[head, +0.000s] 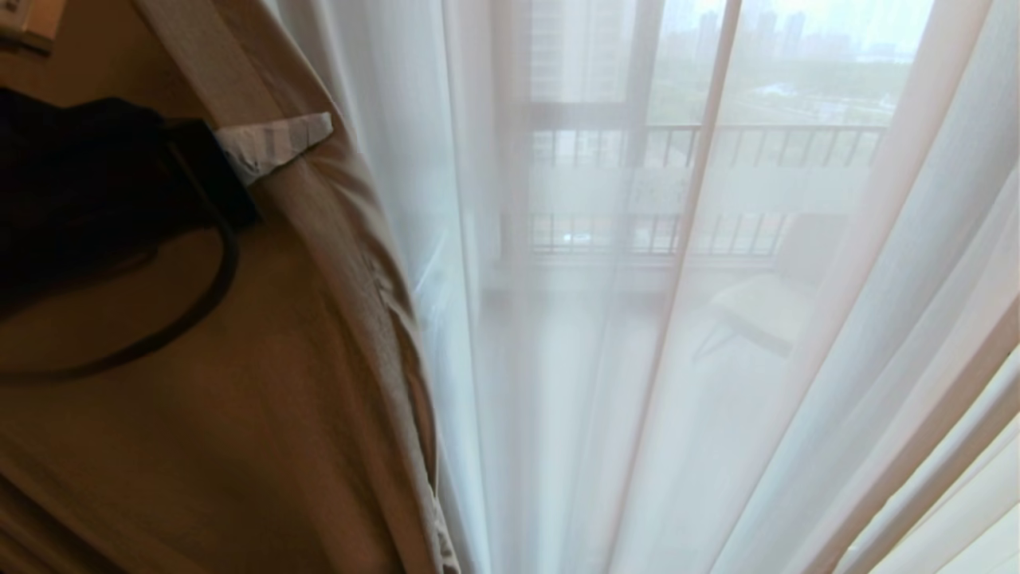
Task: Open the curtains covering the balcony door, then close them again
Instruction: Close the outer curtains on both sides
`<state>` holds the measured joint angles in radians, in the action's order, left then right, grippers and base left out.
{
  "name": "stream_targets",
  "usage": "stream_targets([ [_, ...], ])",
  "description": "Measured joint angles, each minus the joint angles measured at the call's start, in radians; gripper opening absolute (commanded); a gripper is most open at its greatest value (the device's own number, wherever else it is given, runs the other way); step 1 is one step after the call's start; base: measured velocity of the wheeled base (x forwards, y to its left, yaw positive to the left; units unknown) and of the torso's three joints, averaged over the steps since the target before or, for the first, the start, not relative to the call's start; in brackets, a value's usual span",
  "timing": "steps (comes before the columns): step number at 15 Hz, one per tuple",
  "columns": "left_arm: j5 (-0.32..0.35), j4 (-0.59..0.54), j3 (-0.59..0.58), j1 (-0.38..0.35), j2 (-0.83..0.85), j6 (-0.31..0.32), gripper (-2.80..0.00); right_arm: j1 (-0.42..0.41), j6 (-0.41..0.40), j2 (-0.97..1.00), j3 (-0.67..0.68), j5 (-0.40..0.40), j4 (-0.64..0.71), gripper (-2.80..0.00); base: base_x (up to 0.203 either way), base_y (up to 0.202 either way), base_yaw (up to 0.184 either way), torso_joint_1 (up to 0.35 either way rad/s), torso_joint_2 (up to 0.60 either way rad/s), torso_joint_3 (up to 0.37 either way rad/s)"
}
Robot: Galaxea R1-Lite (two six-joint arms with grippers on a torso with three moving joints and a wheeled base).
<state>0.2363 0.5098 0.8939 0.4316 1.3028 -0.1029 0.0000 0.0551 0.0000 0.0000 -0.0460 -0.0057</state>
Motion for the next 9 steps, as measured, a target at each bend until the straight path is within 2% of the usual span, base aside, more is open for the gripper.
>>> stream_targets([
  [4,-0.023,-0.002,0.023,0.042,0.025,0.057,-2.8,0.0,0.0,0.0,0.0,0.0,0.0,-2.8,0.0,0.0,0.0,0.0,0.0,0.0],
  [9,-0.026,-0.002,0.05,0.052,0.063,0.155,-2.8,0.0,0.0,0.0,0.0,0.0,0.0,-2.8,0.0,0.0,0.0,0.0,0.0,0.0],
])
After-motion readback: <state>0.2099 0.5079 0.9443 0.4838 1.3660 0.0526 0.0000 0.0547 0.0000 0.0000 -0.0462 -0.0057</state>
